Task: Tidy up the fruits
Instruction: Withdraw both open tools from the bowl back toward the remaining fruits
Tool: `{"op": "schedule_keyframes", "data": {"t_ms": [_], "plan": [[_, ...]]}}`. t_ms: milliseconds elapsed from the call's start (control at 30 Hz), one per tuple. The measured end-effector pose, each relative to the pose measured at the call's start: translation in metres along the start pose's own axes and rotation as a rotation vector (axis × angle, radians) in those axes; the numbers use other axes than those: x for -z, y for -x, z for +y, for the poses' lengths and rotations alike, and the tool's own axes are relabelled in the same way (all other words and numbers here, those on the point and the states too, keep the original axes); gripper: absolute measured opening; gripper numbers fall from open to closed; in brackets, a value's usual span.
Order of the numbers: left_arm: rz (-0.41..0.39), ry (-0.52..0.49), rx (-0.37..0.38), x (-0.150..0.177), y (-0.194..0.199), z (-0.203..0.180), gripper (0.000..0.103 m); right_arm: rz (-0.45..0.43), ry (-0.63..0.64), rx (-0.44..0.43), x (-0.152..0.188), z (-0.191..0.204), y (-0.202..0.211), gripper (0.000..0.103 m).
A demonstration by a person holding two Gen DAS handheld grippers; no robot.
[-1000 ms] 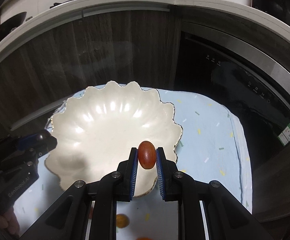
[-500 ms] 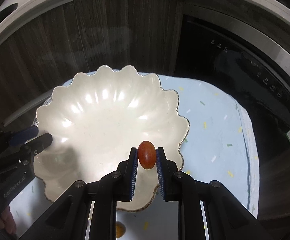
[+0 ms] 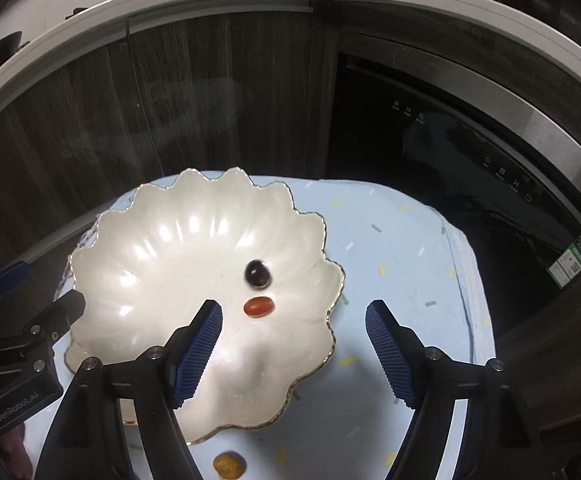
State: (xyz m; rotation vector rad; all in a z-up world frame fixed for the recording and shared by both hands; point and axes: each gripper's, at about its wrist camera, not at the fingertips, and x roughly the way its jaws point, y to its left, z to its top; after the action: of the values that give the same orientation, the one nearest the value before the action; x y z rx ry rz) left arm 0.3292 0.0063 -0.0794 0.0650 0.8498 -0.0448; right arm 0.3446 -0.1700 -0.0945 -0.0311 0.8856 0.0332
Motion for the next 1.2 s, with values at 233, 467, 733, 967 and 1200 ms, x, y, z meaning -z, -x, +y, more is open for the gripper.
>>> {"op": "schedule_keyframes", "data": {"t_ms": [233,467,733,967,1200], "plan": [[-0.019,0.006,-0.001,-0.003,0.02,-0.001,0.089,-0.034,-0.013,-0.003,-0.001,-0.002,0.021,0.075],[-0.024,0.003,0.01,0.001,0.038,-0.007,0.089,-0.066,-0.026,-0.002,0.002,-0.006,0.043,0.079],[-0.021,-0.003,0.027,0.005,0.057,-0.016,0.089,-0.085,-0.043,0.012,0.011,-0.015,0.065,0.079],[-0.038,-0.017,0.047,0.009,0.077,-0.028,0.089,-0.104,-0.066,0.019,0.019,-0.025,0.083,0.079],[-0.071,-0.033,0.06,0.014,0.096,-0.037,0.089,-0.115,-0.063,0.046,0.03,-0.033,0.102,0.079]]}}
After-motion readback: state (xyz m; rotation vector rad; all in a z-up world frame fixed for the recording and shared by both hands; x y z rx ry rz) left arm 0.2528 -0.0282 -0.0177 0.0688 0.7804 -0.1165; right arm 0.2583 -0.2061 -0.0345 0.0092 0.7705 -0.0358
